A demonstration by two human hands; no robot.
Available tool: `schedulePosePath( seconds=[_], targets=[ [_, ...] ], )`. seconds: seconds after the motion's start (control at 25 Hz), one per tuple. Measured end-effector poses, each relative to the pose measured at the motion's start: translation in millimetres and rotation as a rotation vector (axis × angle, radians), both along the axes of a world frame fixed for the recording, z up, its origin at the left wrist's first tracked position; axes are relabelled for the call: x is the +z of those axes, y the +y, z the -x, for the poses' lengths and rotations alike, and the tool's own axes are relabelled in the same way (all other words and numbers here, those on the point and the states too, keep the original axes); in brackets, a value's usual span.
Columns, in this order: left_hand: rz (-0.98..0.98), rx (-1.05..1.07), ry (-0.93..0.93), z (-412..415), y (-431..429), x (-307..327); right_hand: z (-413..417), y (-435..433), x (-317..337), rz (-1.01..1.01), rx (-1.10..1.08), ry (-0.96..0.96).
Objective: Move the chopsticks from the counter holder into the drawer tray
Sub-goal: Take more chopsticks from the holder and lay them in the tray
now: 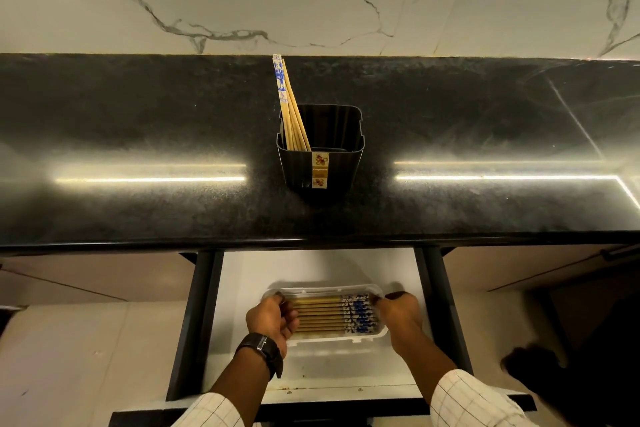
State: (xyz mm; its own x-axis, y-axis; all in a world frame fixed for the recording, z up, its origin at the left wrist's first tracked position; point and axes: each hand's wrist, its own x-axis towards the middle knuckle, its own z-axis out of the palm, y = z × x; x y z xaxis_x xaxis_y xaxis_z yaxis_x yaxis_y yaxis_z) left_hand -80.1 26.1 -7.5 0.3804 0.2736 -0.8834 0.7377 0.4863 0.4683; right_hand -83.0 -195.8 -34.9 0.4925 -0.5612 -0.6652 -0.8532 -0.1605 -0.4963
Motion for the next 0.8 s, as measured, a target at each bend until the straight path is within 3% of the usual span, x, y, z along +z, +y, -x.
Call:
schedulePosePath(
  seconds=[0.24, 0.48, 0.68, 0.8],
  targets=[
    [-0.020, 0.015, -0.091, -8, -3, 18, 0, 17, 74, 0.118, -0.138, -0.505],
    [-0.217, -0.004, -0.550, -27, -13, 73, -40, 49, 162, 0.087, -0.026, -0.926],
    [-0.247, -0.041, -0.872, -53, -18, 137, -95, 76, 219, 0.081, 0.137, -1.123],
    [-0.257, -0.073, -0.951, -78, -17, 164, -137, 91, 238, 0.066, 0.253, -1.123]
  ],
)
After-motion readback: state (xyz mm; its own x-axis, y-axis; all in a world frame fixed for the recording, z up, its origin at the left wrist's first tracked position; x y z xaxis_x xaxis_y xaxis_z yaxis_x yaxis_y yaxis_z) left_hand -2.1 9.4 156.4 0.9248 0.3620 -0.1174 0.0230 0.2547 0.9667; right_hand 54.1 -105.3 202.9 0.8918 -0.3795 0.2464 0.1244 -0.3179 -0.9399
